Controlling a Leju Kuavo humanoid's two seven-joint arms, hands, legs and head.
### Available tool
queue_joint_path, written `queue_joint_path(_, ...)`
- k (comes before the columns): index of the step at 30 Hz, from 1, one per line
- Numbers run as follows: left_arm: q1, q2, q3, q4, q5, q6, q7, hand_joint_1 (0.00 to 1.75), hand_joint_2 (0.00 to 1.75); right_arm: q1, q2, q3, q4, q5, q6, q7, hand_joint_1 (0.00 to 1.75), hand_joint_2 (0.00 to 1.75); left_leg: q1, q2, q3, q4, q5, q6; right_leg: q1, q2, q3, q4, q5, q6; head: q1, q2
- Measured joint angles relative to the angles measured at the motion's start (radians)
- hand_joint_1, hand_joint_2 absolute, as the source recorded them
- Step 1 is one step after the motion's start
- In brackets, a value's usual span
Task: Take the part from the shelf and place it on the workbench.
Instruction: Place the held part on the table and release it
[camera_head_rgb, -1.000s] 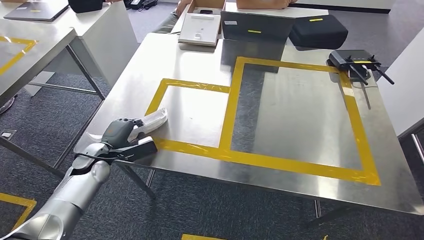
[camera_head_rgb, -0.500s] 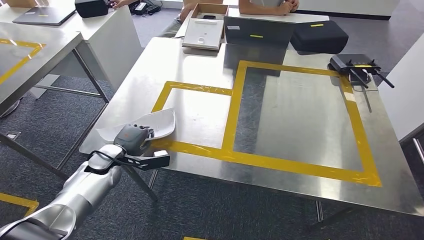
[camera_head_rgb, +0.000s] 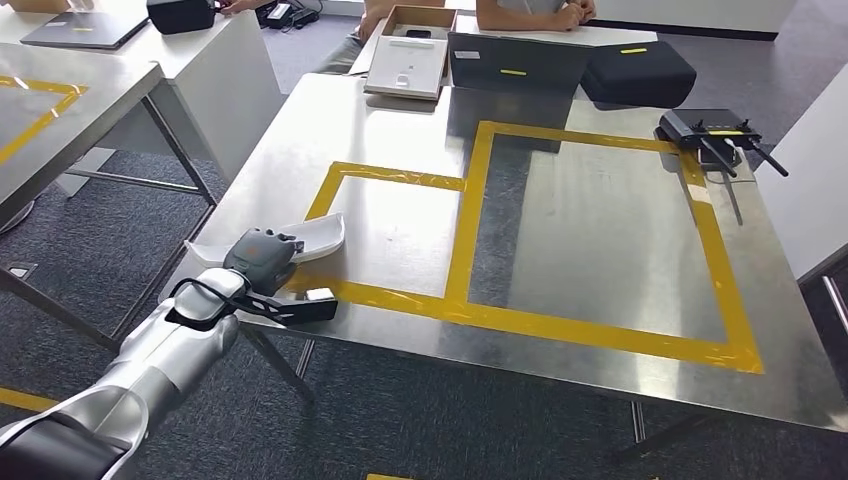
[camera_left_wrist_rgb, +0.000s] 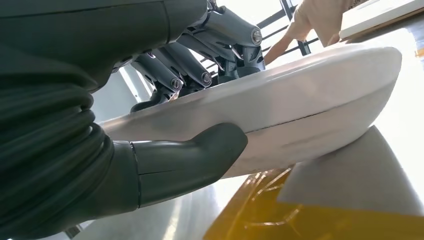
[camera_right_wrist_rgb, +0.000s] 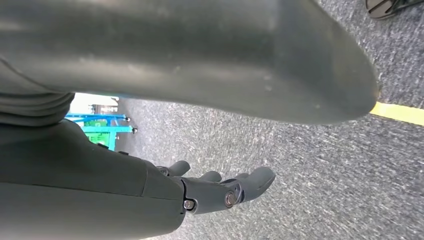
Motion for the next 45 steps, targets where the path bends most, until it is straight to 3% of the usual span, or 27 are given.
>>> queue_joint_path(5, -0.013, 0.007, 0.0, 0.007, -0.01, 0.006, 0.001, 1.75, 1.75, 0.003, 0.0, 0.0, 0.0, 0.001, 0.001, 0.0, 0.0, 0.0, 0.0, 0.0, 0.0, 0.0, 0.0, 0.0, 0.0, 0.0, 0.0, 0.0, -0.001, 0.001, 0.0, 0.0)
queue_joint_path(9, -0.013, 0.005, 0.0, 0.011, -0.022, 0.028, 0.012, 0.0, 1.75, 0.003, 0.001, 0.0, 0.0, 0.001, -0.001, 0.0, 0.0, 0.0, 0.0, 0.0, -0.001, 0.0, 0.0, 0.0, 0.0, 0.0, -0.001, 0.0, -0.001, 0.001, 0.0, 0.0)
queue_joint_path(11, -0.013, 0.003, 0.0, 0.012, -0.026, 0.053, 0.024, 0.0, 1.75, 0.003, 0.002, 0.0, 0.0, 0.0, -0.003, 0.0, 0.0, 0.0, 0.0, 0.0, -0.001, 0.0, 0.0, 0.0, 0.0, 0.0, -0.001, 0.0, -0.001, 0.001, 0.0, 0.0)
queue_joint_path(15, -0.014, -0.001, 0.0, 0.013, -0.022, 0.078, 0.041, 0.0, 0.0, 0.002, 0.002, 0.0, 0.0, -0.001, -0.004, 0.0, 0.0, 0.0, 0.0, 0.0, -0.001, 0.0, 0.0, 0.0, 0.0, 0.0, -0.001, 0.0, -0.001, 0.001, 0.0, 0.0)
queue_joint_path(24, -0.033, -0.011, 0.0, 0.019, -0.02, 0.087, 0.099, 0.0, 0.0, 0.003, 0.004, 0.0, 0.0, -0.007, -0.006, 0.0, 0.0, 0.0, 0.0, 0.0, -0.001, 0.0, -0.001, 0.001, 0.0, 0.0, -0.001, 0.0, -0.001, 0.001, 0.0, 0.0)
queue_joint_path(30, -0.06, -0.014, 0.013, 0.019, 0.001, 0.129, 0.087, 0.0, 0.0, 0.003, 0.008, -0.001, 0.0, -0.009, -0.011, 0.0, 0.0, 0.0, 0.0, 0.0, 0.0, 0.0, -0.001, 0.001, 0.0, 0.0, -0.001, 0.0, -0.001, 0.001, 0.0, 0.0)
queue_joint_path(35, -0.107, -0.029, 0.075, 0.008, 0.103, 0.203, -0.006, 0.0, 0.0, 0.002, 0.013, -0.005, 0.0, -0.013, -0.02, 0.0, 0.0, 0.0, 0.0, 0.0, 0.0, 0.001, 0.0, 0.001, 0.0, 0.0, -0.001, 0.0, -0.001, 0.001, 0.0, 0.0)
queue_joint_path(45, -0.239, -0.067, 0.274, -0.098, 0.368, 0.287, -0.29, 0.0, 0.0, -0.005, 0.028, -0.026, 0.0, -0.025, -0.025, 0.0, 0.0, 0.0, -0.002, 0.0, -0.002, 0.002, -0.001, 0.002, -0.002, 0.0, -0.001, -0.001, 0.0, 0.002, 0.0, 0.0)
